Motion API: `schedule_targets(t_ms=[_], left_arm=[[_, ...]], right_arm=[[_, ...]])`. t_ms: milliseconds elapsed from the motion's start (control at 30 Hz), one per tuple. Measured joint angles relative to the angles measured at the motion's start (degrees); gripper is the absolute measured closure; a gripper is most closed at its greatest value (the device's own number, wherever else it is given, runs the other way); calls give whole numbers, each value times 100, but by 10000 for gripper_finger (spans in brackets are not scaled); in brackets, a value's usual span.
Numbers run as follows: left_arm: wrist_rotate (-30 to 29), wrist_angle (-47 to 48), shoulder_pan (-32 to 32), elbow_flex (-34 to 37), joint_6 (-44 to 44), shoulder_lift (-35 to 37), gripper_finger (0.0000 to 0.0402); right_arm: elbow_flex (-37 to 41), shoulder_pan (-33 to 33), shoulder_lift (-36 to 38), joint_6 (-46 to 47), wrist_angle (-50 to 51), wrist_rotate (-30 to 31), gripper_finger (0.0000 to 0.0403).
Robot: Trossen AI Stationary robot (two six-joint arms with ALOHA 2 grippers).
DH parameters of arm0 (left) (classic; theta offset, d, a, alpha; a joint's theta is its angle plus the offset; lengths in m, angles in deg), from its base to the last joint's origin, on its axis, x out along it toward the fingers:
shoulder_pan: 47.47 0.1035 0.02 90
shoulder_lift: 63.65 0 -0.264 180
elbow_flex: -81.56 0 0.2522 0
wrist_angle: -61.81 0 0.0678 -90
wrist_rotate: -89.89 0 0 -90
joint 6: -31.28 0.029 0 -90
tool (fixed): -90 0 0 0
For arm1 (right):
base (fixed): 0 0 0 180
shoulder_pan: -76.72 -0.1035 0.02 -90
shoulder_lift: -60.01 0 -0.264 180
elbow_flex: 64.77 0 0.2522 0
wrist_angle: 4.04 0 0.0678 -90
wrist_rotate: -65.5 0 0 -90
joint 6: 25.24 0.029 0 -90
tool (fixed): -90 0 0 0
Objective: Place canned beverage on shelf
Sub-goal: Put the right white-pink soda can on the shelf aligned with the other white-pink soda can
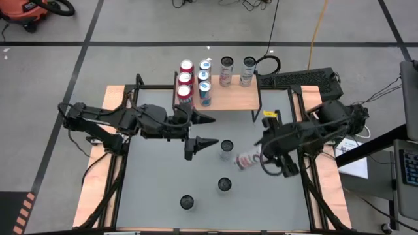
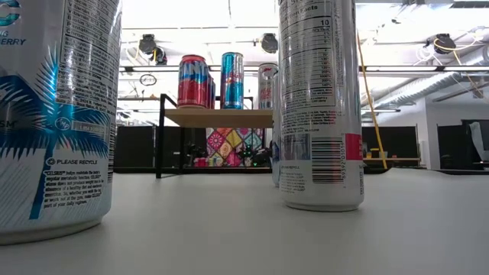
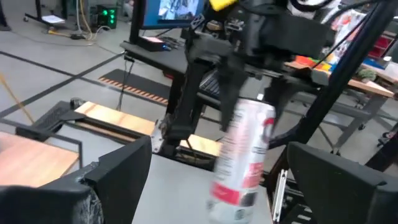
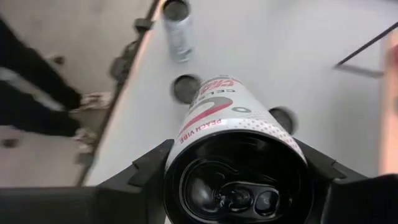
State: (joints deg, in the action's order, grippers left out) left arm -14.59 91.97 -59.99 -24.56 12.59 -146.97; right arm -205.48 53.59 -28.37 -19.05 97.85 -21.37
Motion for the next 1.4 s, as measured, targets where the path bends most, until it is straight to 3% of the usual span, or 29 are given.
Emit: schedule_targets(t_ms=[167, 367, 500, 667, 1000, 1267, 1400], left_arm=[[352, -109, -28, 0, -4, -158, 27], [520, 75, 76, 0, -33, -187, 27], [1190, 161, 261, 0, -121, -189, 27], [2000, 476, 573, 0, -491, -184, 27], [2738, 763, 813, 0, -639, -189, 27], [2790, 882, 818, 0, -645, -187, 27], [2513, 885, 812, 0, -640, -187, 27]], right_arm=[[-86, 197, 0, -1036, -264, 444, 190], [-88, 355, 0, -2278, -922, 445, 190], [-88, 424, 0, -3100, -1285, 459, 190], [-88, 562, 0, -3680, -1575, 453, 190], [-86, 748, 0, -4495, -1684, 457, 190], [-82, 928, -2, -4964, -1918, 409, 190], [-82, 1042, -2, -5061, -2003, 412, 190]])
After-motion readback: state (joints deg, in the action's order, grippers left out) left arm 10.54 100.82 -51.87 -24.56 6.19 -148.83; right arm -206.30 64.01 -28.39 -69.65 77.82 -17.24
